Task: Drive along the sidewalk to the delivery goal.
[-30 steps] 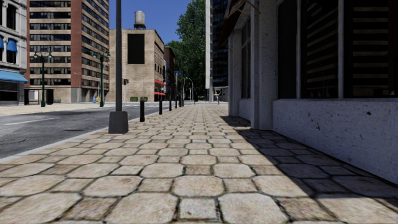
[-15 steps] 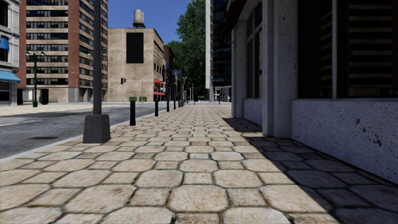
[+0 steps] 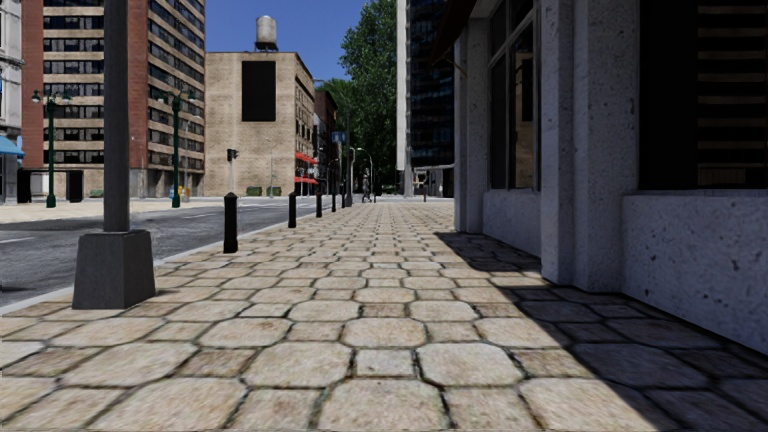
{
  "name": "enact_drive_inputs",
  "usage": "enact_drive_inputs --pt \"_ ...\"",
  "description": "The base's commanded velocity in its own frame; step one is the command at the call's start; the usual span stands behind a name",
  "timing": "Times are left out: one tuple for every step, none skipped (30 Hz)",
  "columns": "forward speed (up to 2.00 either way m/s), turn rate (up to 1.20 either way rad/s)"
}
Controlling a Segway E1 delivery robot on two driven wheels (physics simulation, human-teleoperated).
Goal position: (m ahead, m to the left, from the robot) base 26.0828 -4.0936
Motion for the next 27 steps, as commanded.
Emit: enact_drive_inputs --pt "2.00 0.00" --pt "2.00 0.00" --pt "2.00 0.00" --pt "2.00 0.00" --pt "2.00 0.00" --pt "2.00 0.00" --pt "2.00 0.00" --pt "2.00 0.00" --pt "2.00 0.00" --pt "2.00 0.00" --pt "2.00 0.00" --pt "2.00 0.00" --pt "2.00 0.00" --pt "2.00 0.00" --pt "2.00 0.00" --pt "2.00 0.00" --pt "2.00 0.00" --pt "2.00 0.00" --pt "2.00 0.00" --pt "2.00 0.00" --pt "2.00 0.00" --pt "2.00 0.00" --pt "2.00 0.00" --pt "2.00 0.00" --pt "2.00 0.00" --pt "2.00 0.00" --pt "2.00 0.00"
